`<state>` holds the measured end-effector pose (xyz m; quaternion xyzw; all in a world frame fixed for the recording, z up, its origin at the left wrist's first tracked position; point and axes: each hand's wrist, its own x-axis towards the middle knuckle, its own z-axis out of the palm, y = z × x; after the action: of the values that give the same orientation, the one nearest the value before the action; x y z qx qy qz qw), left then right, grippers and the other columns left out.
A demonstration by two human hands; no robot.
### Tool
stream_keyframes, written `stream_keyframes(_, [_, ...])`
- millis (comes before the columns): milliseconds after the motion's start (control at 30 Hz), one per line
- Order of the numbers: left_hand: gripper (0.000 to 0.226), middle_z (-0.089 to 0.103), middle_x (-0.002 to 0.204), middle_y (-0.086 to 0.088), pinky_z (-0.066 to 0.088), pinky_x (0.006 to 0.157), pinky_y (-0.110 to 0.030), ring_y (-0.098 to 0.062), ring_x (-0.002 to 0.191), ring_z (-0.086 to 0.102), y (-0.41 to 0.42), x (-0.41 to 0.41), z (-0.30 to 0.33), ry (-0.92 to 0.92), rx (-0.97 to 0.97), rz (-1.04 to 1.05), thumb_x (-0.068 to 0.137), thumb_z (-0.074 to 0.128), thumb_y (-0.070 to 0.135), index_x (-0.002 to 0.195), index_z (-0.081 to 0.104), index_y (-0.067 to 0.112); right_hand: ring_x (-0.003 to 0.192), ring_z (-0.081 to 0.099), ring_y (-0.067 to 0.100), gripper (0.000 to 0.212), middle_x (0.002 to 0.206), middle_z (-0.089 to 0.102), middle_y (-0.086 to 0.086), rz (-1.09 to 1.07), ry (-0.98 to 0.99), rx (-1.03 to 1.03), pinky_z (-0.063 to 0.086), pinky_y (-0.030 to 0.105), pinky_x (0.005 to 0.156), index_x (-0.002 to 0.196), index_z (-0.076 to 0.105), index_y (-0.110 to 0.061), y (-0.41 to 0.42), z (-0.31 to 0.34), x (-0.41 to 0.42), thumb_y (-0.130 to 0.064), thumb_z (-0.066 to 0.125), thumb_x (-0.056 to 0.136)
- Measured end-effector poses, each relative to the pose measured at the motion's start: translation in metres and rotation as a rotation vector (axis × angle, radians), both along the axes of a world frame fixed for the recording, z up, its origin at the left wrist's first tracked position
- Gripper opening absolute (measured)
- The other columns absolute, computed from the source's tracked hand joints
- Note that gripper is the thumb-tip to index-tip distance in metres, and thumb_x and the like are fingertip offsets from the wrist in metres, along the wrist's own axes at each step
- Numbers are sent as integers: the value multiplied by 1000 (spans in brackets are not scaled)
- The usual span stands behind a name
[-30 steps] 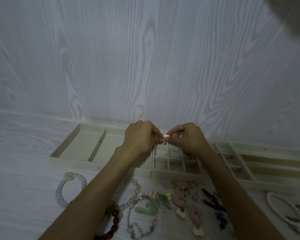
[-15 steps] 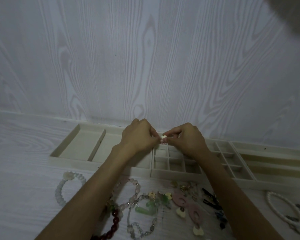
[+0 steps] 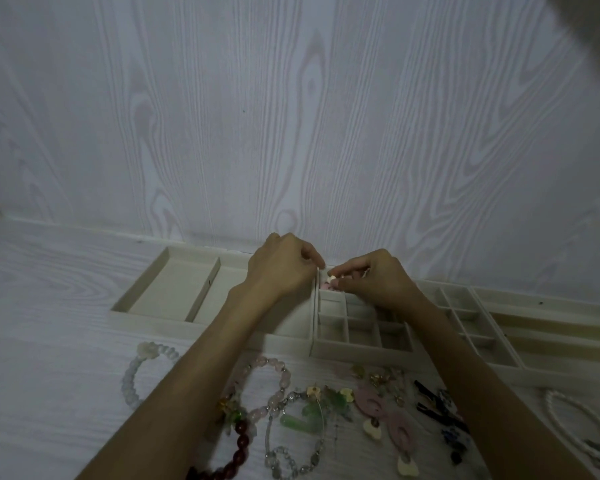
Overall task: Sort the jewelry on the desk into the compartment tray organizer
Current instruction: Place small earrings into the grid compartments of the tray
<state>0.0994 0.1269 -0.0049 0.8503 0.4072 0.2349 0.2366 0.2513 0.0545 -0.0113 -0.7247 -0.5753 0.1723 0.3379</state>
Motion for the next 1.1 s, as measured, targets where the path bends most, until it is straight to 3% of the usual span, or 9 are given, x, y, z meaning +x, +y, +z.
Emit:
stream_keyframes(133, [36, 59, 122, -2, 45, 91, -34, -20, 114, 47, 0, 1, -3, 111, 73, -92, 91, 46, 11, 110, 69, 30, 55, 49, 2, 16, 57, 54, -16, -52, -142, 1, 35, 15, 53, 88, 76, -21, 1, 3, -3, -25, 78, 73])
stream_keyframes(400, [40, 48, 126, -2, 34, 96, -35, -21, 115, 37, 3, 1, -8, 208, 91, -185, 96, 37, 15, 120, 62, 35, 70, 57, 8, 18, 86, 66, -3, -19, -375, -93, 42, 20, 62, 100, 72, -22, -10, 36, -2, -15, 66, 84])
stream_keyframes(500, [45, 47, 128, -2, 32, 97, -35, -20, 116, 36, 5, 0, -8, 194, 66, -208, 95, 33, 11, 123, 59, 36, 88, 56, 11, 25, 110, 66, -2, 61, -612, -139, 38, 22, 74, 107, 70, -28, -18, 51, -2, -16, 54, 92])
stream_keyframes(600, [46, 45, 128, -3, 31, 94, -34, -20, 114, 35, 4, 0, -10, 199, 54, -233, 96, 31, 11, 125, 57, 35, 85, 42, 11, 32, 106, 62, -3, 160, -863, -146, 30, 25, 78, 113, 65, -36, -22, 52, -4, -18, 45, 97])
stream_keyframes(733, [45, 44, 130, -2, 32, 92, -33, -20, 115, 35, 3, 4, -13, 235, 77, -237, 96, 32, 14, 129, 54, 36, 81, 44, 7, 23, 101, 65, -3, 111, -744, -128, 33, 24, 74, 108, 70, -31, -18, 48, -6, -24, 56, 91])
stream_keyframes(867, [40, 49, 129, -3, 32, 100, -33, -22, 120, 38, 9, -3, -6, 70, 69, -155, 95, 39, 12, 123, 59, 31, 76, 59, 8, 18, 92, 71, -4, 57, -522, -147, 43, 20, 65, 94, 76, -22, -7, 39, -14, -35, 69, 82])
stream_keyframes(933, [37, 55, 128, -4, 36, 103, -41, -25, 119, 43, 12, -7, 0, 19, 50, -140, 95, 39, 10, 115, 65, 27, 75, 59, 9, 24, 89, 70, -3, 31, -531, -172, 44, 21, 64, 91, 76, -20, -2, 35, -19, -40, 71, 79])
stream_keyframes(1000, [37, 61, 124, -4, 42, 98, -46, -27, 113, 51, 12, -9, 5, 0, 8, -159, 94, 40, 7, 109, 69, 23, 80, 62, 14, 33, 90, 70, -1, 5, -590, -225, 51, 29, 74, 93, 73, -15, 4, 33, -22, -45, 71, 78])
stream_keyframes(1100, [36, 65, 121, -2, 48, 93, -42, -22, 107, 59, 11, -7, 6, 70, -24, -203, 91, 43, 6, 106, 72, 24, 86, 63, 19, 35, 95, 69, 3, 24, -650, -329, 49, 34, 83, 98, 67, -11, 12, 35, -23, -42, 68, 81])
